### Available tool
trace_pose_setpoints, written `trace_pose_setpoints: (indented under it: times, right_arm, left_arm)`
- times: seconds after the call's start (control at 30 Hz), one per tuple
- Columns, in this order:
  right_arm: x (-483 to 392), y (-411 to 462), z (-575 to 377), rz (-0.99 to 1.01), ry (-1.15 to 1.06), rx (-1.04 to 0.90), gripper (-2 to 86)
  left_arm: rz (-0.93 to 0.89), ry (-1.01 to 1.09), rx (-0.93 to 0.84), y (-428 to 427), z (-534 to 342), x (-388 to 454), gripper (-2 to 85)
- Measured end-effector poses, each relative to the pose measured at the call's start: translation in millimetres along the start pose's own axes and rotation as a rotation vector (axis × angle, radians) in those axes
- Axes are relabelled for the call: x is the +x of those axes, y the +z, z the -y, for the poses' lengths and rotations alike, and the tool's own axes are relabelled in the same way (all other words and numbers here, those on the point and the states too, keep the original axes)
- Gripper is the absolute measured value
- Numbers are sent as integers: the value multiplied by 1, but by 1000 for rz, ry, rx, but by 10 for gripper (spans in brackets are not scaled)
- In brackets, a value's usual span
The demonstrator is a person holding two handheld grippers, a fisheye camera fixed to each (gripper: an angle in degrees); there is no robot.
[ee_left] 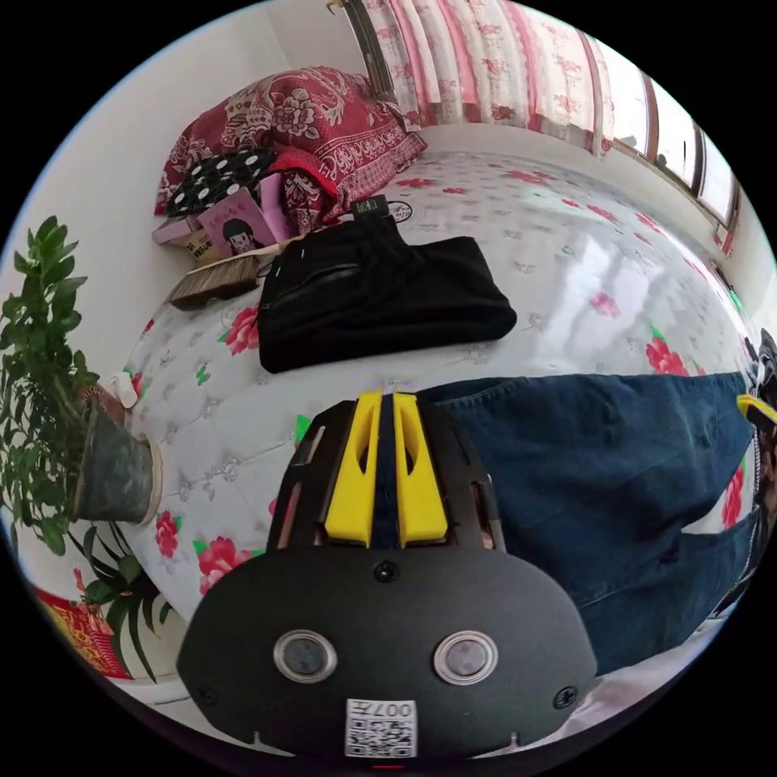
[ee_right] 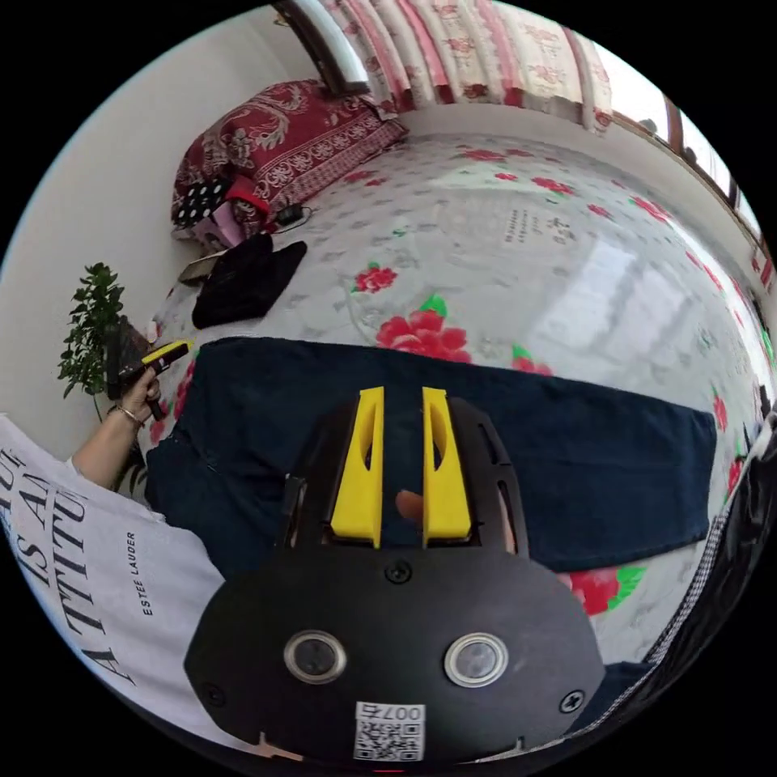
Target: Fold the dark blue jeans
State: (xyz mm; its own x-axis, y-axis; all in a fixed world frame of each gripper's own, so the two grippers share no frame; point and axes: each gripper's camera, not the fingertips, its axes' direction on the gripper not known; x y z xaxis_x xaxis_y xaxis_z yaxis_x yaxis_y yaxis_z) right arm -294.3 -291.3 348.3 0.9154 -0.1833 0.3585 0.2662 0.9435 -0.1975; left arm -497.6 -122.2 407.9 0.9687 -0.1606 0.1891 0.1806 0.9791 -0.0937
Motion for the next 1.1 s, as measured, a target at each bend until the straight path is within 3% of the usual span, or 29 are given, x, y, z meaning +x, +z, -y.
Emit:
trace_pose_setpoints:
  times: [0.17, 0.27, 0.47, 0.53, 0.63, 0.83, 1.0, 1.1]
  right_arm:
    - [-75, 75, 146, 324, -174, 7, 70]
    - [-135, 139, 231, 336, -287, -10, 78]
    - [-192, 271, 329, 352, -202, -143, 77]
    - [-202, 294, 335, 336, -196, -168, 65]
    - [-212, 306, 334, 293, -213, -179, 35]
    - [-202, 246, 311, 334, -275, -114, 2]
    - [-197, 207, 253, 160, -234, -112, -2]
    - [-182, 169, 203, 156, -229, -88, -2]
  left_arm:
    - [52, -87, -36, -18, -50, -47, 56]
    - [-59, -179, -54, -10, -54, -76, 79]
    - [-167, -168, -134, 31, -38, -81, 122]
    - [-180, -165, -190, 49, -33, -80, 118]
    - [-186, -123, -127, 48, -31, -74, 89]
    - [-77, 17, -105, 44, -23, -56, 49]
    - [-129, -8, -111, 47, -17, -70, 37]
    - [-83, 21, -116, 45, -15, -70, 21]
